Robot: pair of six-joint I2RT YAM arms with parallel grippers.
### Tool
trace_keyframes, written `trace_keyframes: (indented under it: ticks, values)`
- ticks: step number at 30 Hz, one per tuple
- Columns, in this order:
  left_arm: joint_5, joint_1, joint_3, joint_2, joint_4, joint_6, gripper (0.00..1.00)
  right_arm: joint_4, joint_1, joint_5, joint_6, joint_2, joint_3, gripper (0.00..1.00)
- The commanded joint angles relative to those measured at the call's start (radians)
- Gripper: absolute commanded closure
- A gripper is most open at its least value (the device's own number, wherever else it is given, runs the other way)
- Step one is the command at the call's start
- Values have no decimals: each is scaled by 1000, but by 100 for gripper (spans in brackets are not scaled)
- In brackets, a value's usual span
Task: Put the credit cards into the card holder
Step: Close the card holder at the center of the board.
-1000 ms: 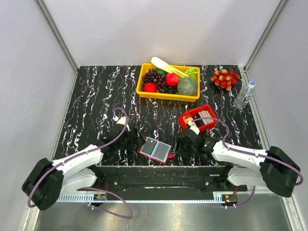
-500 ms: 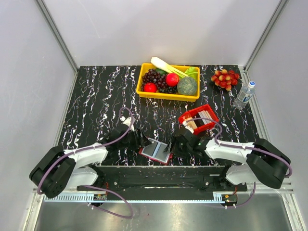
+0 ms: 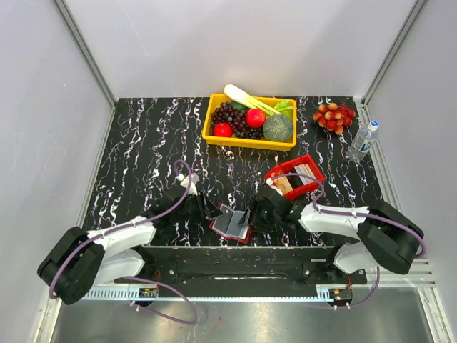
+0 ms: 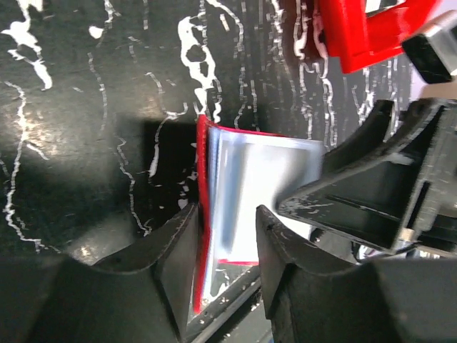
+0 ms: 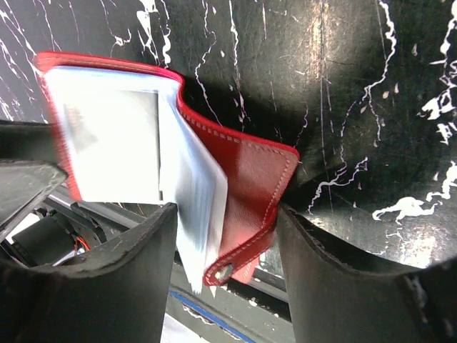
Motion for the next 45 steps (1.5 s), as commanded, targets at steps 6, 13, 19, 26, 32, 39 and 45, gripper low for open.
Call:
trace_keyframes:
  ticks: [6,13,19,26,32,39,45]
  values:
    - [73,-7,17,-53,74,-26,62,29,-1,31,-3,-1,1,37]
    - [174,-11,32,67,193,-44,64,47,-1,41,8,-21,-18,36]
    - [183,-69,74,112,206,-35,62,89,-1,92,37,-77,-60,36]
    - [125,-120,118,132,138,-4,58,93,-1,166,80,-173,-119,34]
    - [109,-163,158,171,125,3,57,17,-1,258,101,-284,-149,33]
    - [134,-212,207,299,149,-4,59,-101,-1,325,100,-406,-153,34]
    - [91,-226,219,323,122,-9,65,-202,-1,330,83,-453,-150,46]
